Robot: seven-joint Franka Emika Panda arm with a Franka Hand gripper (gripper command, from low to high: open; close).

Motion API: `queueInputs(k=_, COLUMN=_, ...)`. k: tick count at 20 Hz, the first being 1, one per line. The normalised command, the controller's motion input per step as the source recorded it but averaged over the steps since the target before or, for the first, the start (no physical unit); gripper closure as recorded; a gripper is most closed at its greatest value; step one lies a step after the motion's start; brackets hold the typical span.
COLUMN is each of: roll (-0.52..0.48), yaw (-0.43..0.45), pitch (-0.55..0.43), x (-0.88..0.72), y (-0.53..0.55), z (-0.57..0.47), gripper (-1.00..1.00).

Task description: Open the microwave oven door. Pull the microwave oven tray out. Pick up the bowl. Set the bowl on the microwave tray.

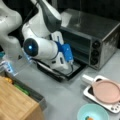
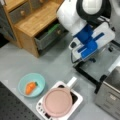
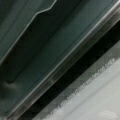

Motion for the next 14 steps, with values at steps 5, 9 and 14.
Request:
queueInputs(k=5, roll=0.263, yaw=0.107, pitch=-0.013, x=0.14, y=-0.02, z=-0.02, gripper=-1.0)
queueInputs(k=9, roll=0.369, yaw=0.178, pitch=-0.029, x=0.15, y=0.07, z=-0.11, gripper=-1.0)
queueInputs(k=14, roll=0.283, yaw=0.116, pitch=-0.012, x=0.19, y=0.0, z=-0.11, gripper=-1.0)
